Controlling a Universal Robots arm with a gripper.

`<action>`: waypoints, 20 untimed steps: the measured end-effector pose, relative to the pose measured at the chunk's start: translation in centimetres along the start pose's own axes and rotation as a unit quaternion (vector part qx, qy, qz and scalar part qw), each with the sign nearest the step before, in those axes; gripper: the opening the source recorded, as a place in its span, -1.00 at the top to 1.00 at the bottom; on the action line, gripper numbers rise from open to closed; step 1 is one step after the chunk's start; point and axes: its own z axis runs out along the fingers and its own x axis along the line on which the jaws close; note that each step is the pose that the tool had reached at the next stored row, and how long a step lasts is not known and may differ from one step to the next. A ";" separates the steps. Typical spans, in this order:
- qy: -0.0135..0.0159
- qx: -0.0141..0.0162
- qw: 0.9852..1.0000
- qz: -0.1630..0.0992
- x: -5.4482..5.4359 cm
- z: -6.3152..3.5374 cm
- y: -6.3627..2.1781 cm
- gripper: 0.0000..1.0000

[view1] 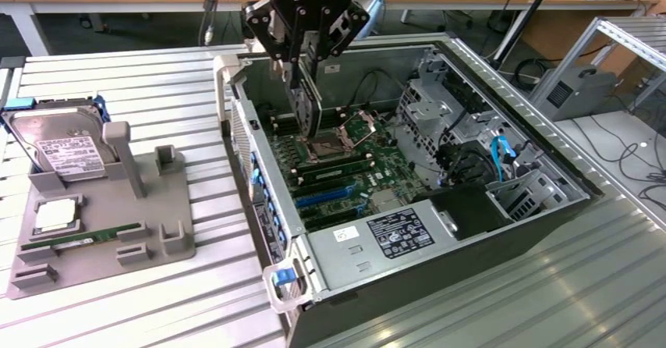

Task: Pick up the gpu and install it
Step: 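Pick up the gpu and move the gpu toward the slot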

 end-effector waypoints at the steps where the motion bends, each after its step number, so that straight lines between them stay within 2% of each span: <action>1: 0.000 0.000 1.000 0.000 -0.1 0.04 0.00 0.47; 20: 0.001 0.003 1.000 0.000 -2.5 1.69 -0.14 0.47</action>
